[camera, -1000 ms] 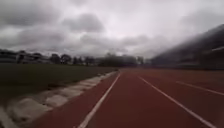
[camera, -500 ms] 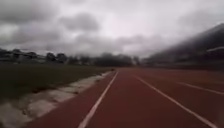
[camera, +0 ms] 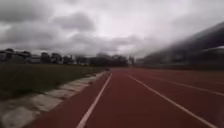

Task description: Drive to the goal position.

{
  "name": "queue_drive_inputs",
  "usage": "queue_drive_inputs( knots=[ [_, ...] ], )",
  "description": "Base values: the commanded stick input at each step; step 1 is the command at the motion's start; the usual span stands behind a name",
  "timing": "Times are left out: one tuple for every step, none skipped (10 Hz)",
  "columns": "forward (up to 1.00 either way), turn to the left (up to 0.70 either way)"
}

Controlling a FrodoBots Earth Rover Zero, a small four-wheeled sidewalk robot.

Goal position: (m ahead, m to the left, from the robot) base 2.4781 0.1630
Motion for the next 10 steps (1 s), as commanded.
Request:
queue_drive_inputs(
  knots=[
    [0.7, 0.0],
    [0.7, 0.0],
    [0.7, 0.0],
    [0.7, 0.0],
    [0.7, 0.0],
    [0.7, 0.0],
    [0.7, 0.0],
    [0.7, 0.0],
    [0.7, 0.0],
    [0.7, 0.0]
  ],
)
